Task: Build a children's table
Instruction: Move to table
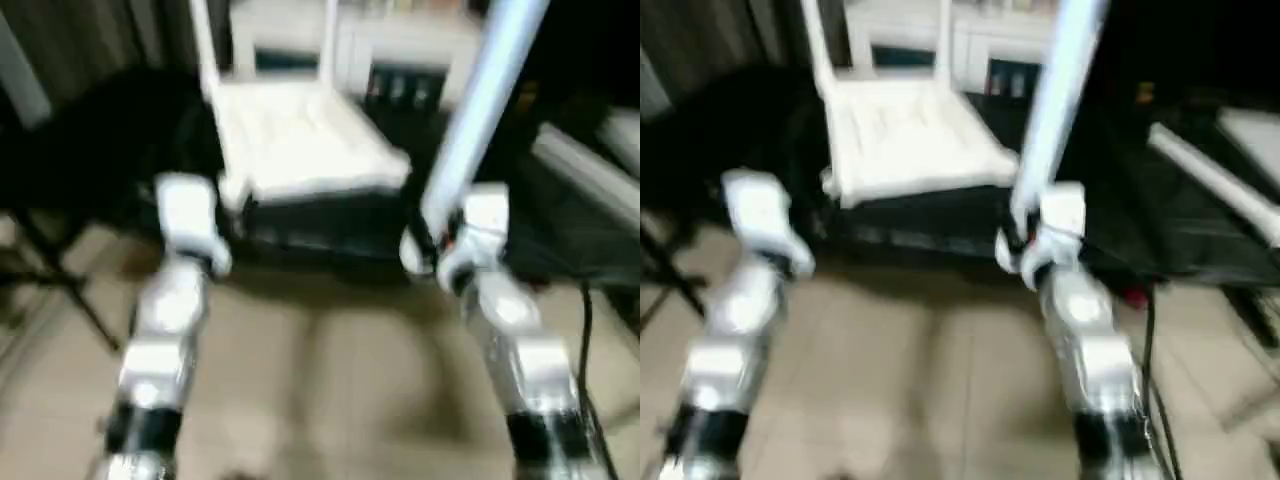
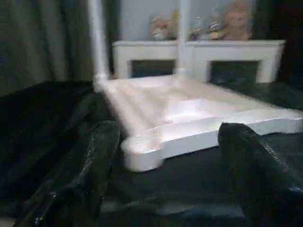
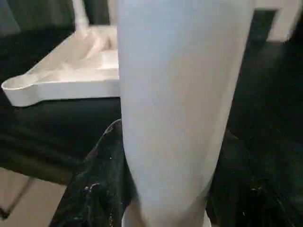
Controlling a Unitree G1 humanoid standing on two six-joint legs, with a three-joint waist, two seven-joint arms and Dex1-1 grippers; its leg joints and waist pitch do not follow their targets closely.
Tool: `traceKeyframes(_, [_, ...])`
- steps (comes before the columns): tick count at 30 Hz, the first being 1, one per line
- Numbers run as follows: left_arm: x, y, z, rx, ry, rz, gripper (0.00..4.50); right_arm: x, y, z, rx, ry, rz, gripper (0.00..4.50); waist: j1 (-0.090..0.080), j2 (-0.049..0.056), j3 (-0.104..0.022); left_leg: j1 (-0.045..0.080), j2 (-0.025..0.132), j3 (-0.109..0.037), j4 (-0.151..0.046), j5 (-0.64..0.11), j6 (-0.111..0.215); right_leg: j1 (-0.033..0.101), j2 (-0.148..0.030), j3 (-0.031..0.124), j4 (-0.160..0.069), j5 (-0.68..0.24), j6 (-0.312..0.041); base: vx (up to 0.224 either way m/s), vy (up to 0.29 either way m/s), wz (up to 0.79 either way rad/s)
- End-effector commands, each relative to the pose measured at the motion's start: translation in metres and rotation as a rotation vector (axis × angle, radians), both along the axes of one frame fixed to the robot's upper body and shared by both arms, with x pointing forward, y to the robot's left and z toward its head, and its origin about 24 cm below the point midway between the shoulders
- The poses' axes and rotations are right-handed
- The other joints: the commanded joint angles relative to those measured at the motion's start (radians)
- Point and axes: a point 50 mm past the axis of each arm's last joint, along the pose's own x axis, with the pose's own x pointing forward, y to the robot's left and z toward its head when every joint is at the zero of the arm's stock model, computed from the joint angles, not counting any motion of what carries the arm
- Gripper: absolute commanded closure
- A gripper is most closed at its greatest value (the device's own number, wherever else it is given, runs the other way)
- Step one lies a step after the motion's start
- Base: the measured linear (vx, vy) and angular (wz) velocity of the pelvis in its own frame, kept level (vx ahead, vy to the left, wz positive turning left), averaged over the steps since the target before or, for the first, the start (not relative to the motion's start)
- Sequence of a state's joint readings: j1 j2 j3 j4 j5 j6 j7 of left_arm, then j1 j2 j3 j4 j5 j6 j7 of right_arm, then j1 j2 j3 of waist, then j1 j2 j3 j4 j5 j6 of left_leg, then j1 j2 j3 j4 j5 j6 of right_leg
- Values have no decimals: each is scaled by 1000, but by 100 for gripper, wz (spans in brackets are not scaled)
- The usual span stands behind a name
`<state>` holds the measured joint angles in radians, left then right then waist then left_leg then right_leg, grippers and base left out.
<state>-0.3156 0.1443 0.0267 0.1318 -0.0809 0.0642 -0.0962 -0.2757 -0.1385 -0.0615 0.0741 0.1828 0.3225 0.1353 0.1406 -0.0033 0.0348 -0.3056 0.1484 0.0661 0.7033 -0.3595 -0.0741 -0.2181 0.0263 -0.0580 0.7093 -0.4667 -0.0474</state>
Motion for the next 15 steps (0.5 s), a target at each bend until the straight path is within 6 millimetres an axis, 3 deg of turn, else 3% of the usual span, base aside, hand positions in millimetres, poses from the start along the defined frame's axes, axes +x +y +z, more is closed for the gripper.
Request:
traceKeyframes(1, [2, 2, 4, 13, -7, 4, 74, 4, 7, 12, -1, -46, 21, 264, -78, 29, -115, 298, 225, -203, -74, 707, 417, -229, -60, -32, 104, 63, 171, 142, 49, 44])
traceKeyframes(2, [2, 2, 4, 15, -6, 2, 74, 4, 7, 12, -1, -47, 20, 264, -75, 27, -118, 286, 207, -201, -59, 1003, 445, -244, -78, -37, 111, 16, 172, 189, 14, -10])
traceKeyframes(3, [2, 1, 4, 18, -5, -1, 74, 4, 7, 12, -3, -47, 19, 264, -82, 25, -97, 201, 109, -135, -75, 1157, 363, -304, -111, -27, 120, 187, 170, 34, -5, -40])
traceKeyframes(4, [2, 1, 4, 19, -4, -3, 74, 4, 7, 12, -2, -48, 17, 264, -80, 19, -93, 186, 68, -102, -86, 1068, 320, -320, -103, -33, 114, 267, 142, 34, -5, -40])
traceKeyframes(5, [2, 1, 4, 19, -3, -4, 74, 4, 6, 12, -2, -48, 16, 264, -83, 4, -82, 169, 29, -54, -102, 953, 285, -328, -92, -40, 86, 363, 99, -180, 47, -5])
traceKeyframes(6, [1, 0, 4, 19, -2, -6, 74, 4, 6, 11, -1, -48, 13, 264, -99, -75, -60, 127, -86, 37, -144, 486, 279, -228, -103, -4, -103, 560, -24, -226, 38, 14])
traceKeyframes(7, [1, 0, 4, 19, -2, -7, 74, 4, 6, 11, 1, -48, 12, 264, -76, -93, -41, 51, -120, 71, -110, 242, 256, -139, -145, 70, -150, 339, -54, -226, 38, 14])
traceKeyframes(8, [1, -1, 4, 18, -3, -8, 74, 4, 6, 12, 3, -50, 10, 264, -58, -127, -40, 32, -129, 65, -11, 29, 227, -99, -202, 145, -225, -30, -87, -28, -10, 26])
traceKeyframes(9, [1, -1, 4, 17, -3, -9, 74, 4, 6, 12, 4, -51, 9, 264, -45, -80, -69, 30, -110, 47, 62, -75, 95, -44, -260, 237, -219, -213, -372, 168, -12, 3])
traceKeyframes(10, [1, -1, 4, 14, -3, -11, 74, 4, 5, 13, 10, -55, 6, 264, -45, -73, -51, -18, -86, 18, 93, -38, -15, -24, -229, 261, -195, -145, -463, 168, -12, 3])
traceKeyframes(11, [1, -1, 3, 12, -4, -12, 74, 4, 5, 13, 13, -57, 5, 264, -44, -73, -44, -43, -80, 7, 107, -31, -48, -13, -227, 271, -189, -84, -482, 156, 16, -45])
traceKeyframes(12, [1, -2, 3, 12, -3, -13, 74, 4, 5, 14, 15, -59, 3, 264, -41, -52, -23, -47, -45, -28, 115, -24, -84, -42, -226, 280, -210, -28, -469, 101, 54, -49])
traceKeyframes(13, [1, -3, 3, 15, -5, -23, 74, 4, 4, 15, 6, -65, 2, 264, -65, -25, -9, -20, -21, -39, 35, -14, -108, -96, -145, 231, -219, -98, -332, 101, 54, -49])
traceKeyframes(14, [1, -4, 3, 14, -5, -26, 74, 4, 3, 15, 4, -67, 1, 264, -91, -4, -5, 7, -20, -35, -59, -13, -123, -126, -69, 176, -203, -154, -213, 68, 99, -57])
traceKeyframes(15, [1, -4, 3, 15, -5, -27, 74, 4, 3, 16, 4, -70, -1, 264, -133, 43, -33, 95, 163, -96, -219, -233, -164, -247, -61, 47, 38, -36, 32, 77, 108, -53])
